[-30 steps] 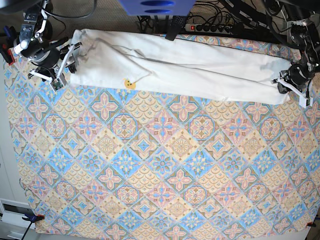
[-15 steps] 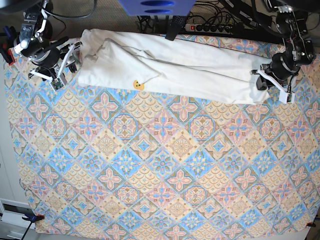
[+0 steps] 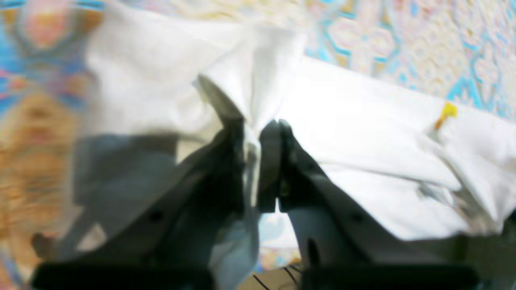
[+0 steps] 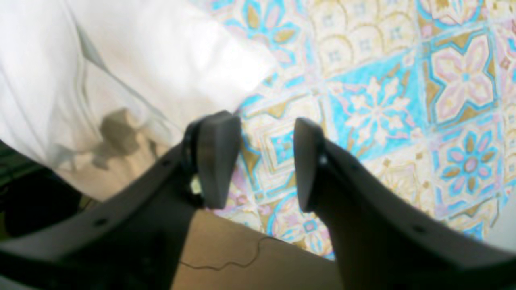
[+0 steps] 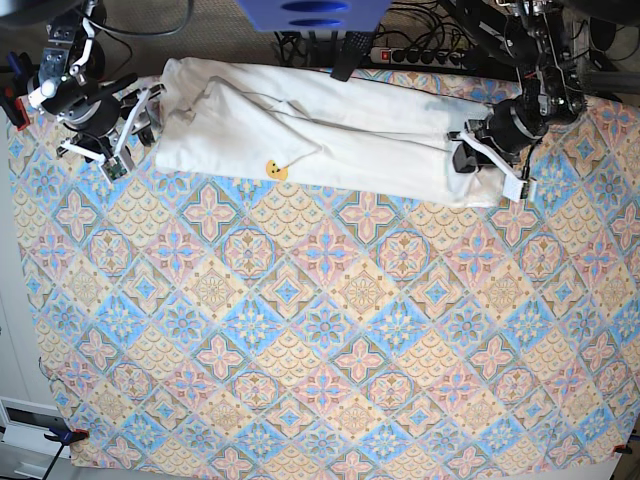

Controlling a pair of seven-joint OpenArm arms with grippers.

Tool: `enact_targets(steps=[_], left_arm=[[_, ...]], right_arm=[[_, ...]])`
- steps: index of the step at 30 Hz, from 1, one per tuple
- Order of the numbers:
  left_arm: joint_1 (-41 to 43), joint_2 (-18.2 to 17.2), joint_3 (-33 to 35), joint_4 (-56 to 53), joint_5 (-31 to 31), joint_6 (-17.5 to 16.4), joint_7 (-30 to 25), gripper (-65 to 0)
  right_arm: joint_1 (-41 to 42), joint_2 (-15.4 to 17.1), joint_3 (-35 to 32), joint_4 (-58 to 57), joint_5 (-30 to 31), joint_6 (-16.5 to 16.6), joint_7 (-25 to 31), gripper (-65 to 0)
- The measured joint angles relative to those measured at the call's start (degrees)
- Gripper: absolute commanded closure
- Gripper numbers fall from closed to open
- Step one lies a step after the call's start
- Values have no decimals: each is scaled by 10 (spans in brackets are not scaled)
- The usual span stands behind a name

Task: Fold the T-shirt properly
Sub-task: 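Fold the strip's end with the left gripper toward the right gripper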

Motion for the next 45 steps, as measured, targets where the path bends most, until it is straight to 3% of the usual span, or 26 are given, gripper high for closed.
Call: enact_targets(steps=[10,13,18,20,24,26,30,34,41,45], left_arm=[[-17,24,31,-24,-1,1,-1,-6],[-14,24,31,-28,1,1,2,-99],[-14,18,31,-27,-13,1,21,-317],[-10,-1,32,-27,-64,-1,52,-352],[-3,-74,21,-16,-198,-2,46,-344],[1,-100,-3,-15,-221,-1,46,-341],[10,-123,-23,-16,-199,0,48,-341],[4,-121,35,-16,-147,0,50,-341],[-56,-54,137,-86,-36,5,34,-341],[-76,-44,195,-136,-23,-2,-22,-341]], right_arm=[[1,2,0,0,0,0,0,-247],[1,1,1,0,0,-1,0,-247],[1,2,1,0,0,0,0,-247],[1,1,1,0,0,0,0,-247],[-1,2,2,0,0,0,0,-247],[0,1,2,0,0,0,0,-247],[0,0,2,0,0,0,0,-247],[0,0,1,0,0,0,0,-247],[-1,0,0,0,0,0,-2,-247],[-2,1,0,0,0,0,-4,-248]])
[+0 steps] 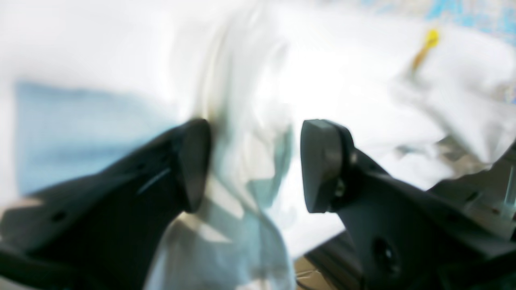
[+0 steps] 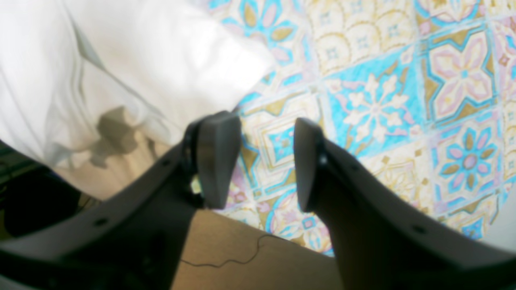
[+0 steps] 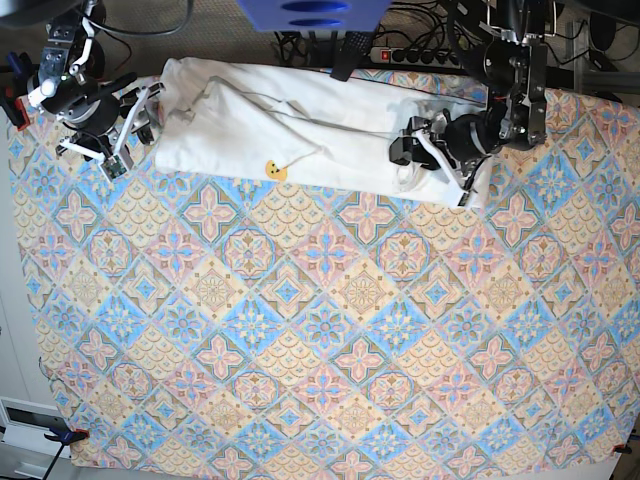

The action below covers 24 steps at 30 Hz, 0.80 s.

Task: Fold the T-shirt properly
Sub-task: 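Fold the strip's end with the left gripper toward the right gripper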

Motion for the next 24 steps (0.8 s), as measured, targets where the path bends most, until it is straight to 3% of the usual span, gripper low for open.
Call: enact_targets(steps=[4,7,12,16,21,24], left_arm=[[-6,0,55,3,7,5,-24,-341],[2,0,68,23,-2,5,-8,-341],[41,-47,72,85,-46,0,4,-341],[62,-86,18,123,-72,4,1,-341],[81,-94,-66,128,-82,4,4,-341],[81,-94,-81,100,-79,5,1,-341]], right_arm=[[0,-1,0,0,0,0,0,-247],[0,0,0,0,0,0,0,-247],[1,0,-1,0,0,0,0,-247],[0,0,-1,0,0,0,0,-247],[0,0,-1,0,0,0,0,-248],[0,0,-1,0,0,0,0,-250]])
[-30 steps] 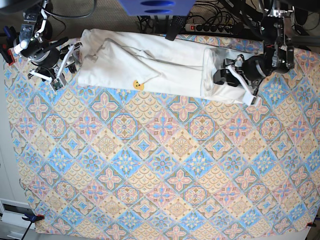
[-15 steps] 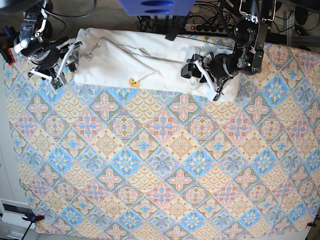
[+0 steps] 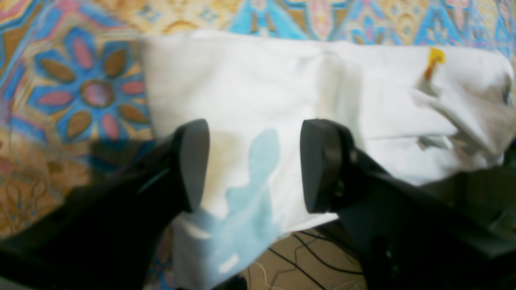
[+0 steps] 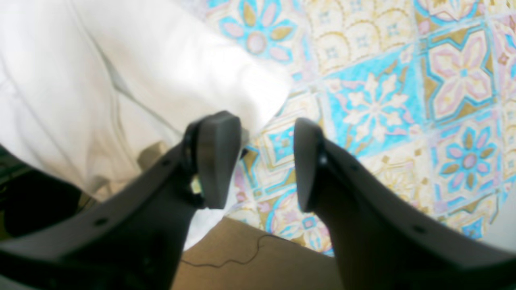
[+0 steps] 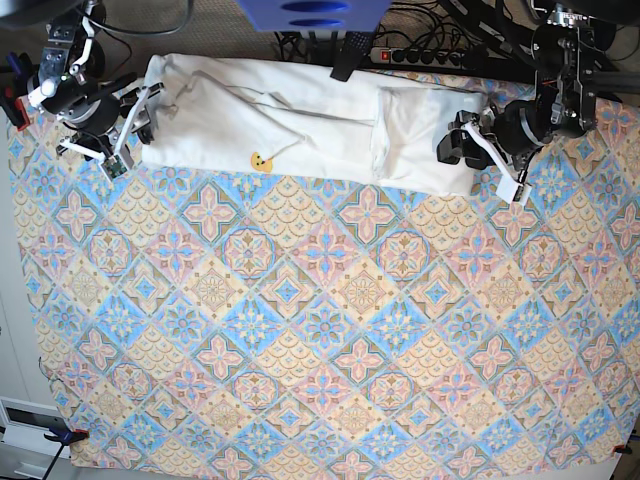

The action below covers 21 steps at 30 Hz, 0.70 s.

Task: Fold the T-shirt properly
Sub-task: 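Fold the strip's end with the left gripper toward the right gripper, then regrasp the strip's end with the right gripper and hold it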

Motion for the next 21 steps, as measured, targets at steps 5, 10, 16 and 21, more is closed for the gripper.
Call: enact_targets(steps=[5,10,16,21], left_arm=[[-18,5,3,-92,-1,-1,1,-341],[-34,3,2,-129,-12,-8,-1,-341],[-34,3,2,-127,-12,-8,0,-341],[-33,3,2,-127,-12,-8,-5,-341]], right_arm=[[4,-1,0,0,5,0,-36,-251],[11,-1,3,-2,26,0,-95,-251],[21,-2,9,-19,129,-1,-121,-252],[19,0,35,-66,149,-2,-133,-358]])
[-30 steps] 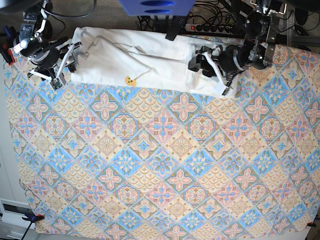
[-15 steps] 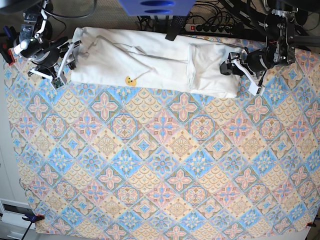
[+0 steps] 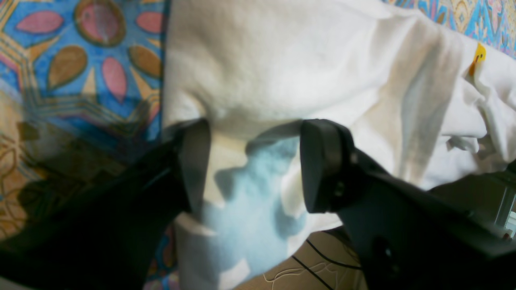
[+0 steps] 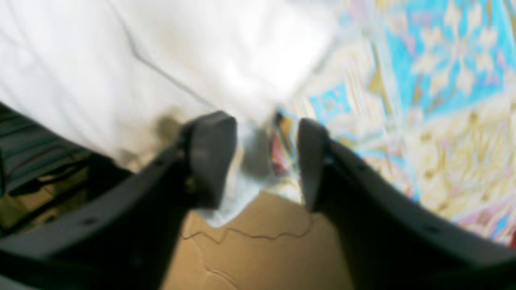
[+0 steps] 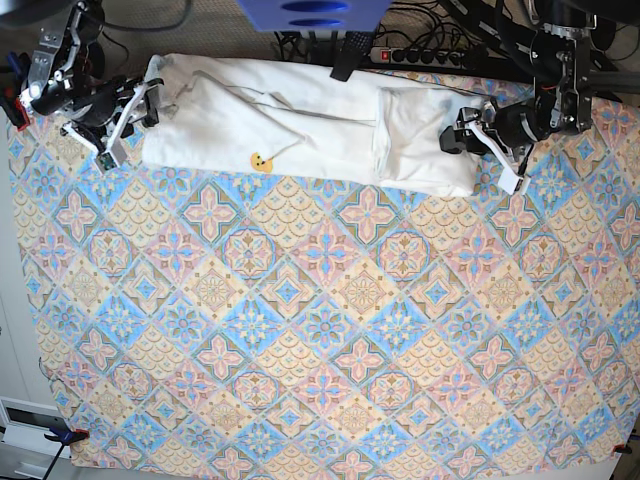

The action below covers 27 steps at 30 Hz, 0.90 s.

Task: Fold the T-shirt properly
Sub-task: 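Regrasp the strip's end with the right gripper and hold it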

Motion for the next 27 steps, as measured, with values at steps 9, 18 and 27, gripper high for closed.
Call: enact_targets(steps=[9,18,27], left_arm=[[0,0,0,0,0,0,0,-341],[0,0,0,0,0,0,0,-341],[0,0,0,0,0,0,0,-341]], right_arm=[[0,-1,-1,-50,83,0,4,-532],[2,-1,-1,-137,114,0,10,-532],[28,-7,-2,-195,130,0,50,-523]])
